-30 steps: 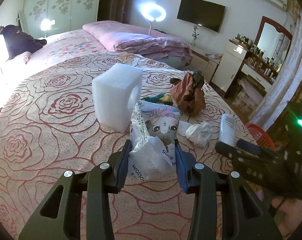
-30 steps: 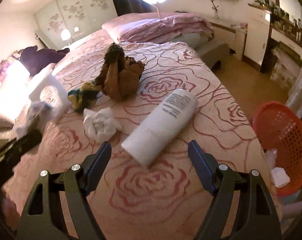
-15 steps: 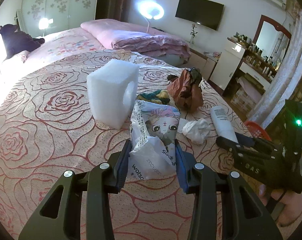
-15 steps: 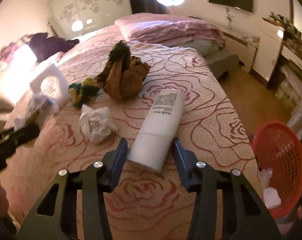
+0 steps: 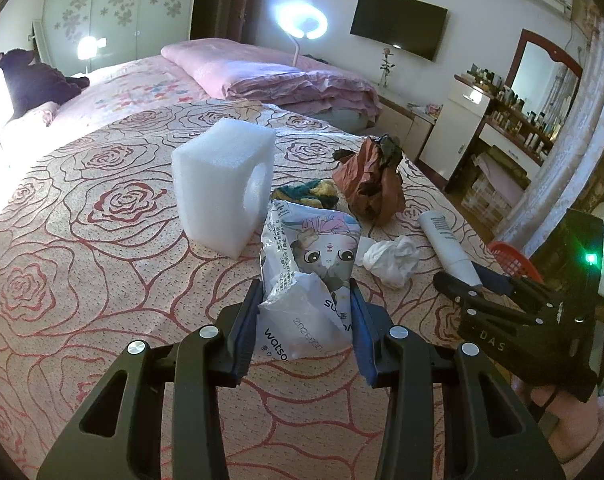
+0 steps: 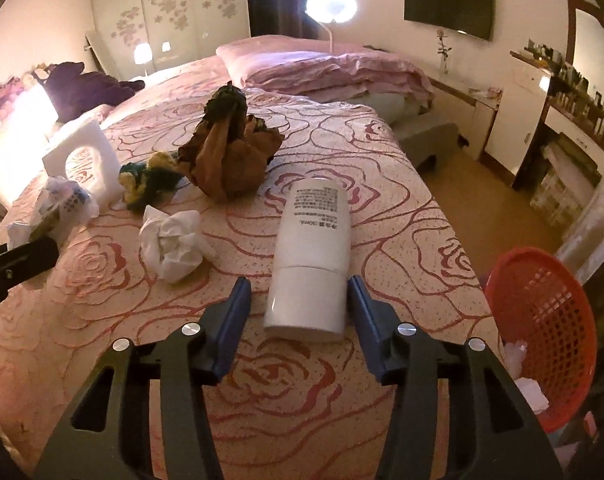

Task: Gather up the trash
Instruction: 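Grasp the white lotion bottle with the right gripper and lift it, then carry the printed bag and white bottle over the red wastebasket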

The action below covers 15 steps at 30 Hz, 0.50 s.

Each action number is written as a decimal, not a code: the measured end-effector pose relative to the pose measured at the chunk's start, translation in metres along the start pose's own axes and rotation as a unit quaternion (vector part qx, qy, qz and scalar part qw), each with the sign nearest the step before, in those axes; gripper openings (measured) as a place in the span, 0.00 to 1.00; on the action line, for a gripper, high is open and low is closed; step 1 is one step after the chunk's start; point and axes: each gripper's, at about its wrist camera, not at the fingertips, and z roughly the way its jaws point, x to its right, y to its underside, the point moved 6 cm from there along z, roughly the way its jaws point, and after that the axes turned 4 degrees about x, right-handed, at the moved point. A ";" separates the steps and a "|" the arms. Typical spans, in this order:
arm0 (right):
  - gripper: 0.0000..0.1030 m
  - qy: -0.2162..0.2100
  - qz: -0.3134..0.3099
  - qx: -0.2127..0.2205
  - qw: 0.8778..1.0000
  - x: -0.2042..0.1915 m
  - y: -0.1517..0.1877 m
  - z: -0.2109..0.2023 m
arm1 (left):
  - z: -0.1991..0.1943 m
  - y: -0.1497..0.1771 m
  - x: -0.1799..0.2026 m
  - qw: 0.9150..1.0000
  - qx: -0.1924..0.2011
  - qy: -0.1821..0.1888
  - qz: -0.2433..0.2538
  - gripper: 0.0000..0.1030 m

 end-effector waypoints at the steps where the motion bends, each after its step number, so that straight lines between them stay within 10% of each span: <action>1: 0.38 0.004 -0.001 0.001 1.000 0.001 0.000 -0.001 | 0.000 0.000 0.000 1.000 0.000 0.000 0.000 0.38; 15: 0.35 -0.033 0.033 -0.007 0.999 0.011 0.010 -0.023 | -0.001 0.001 0.009 1.000 0.004 0.005 0.012 0.38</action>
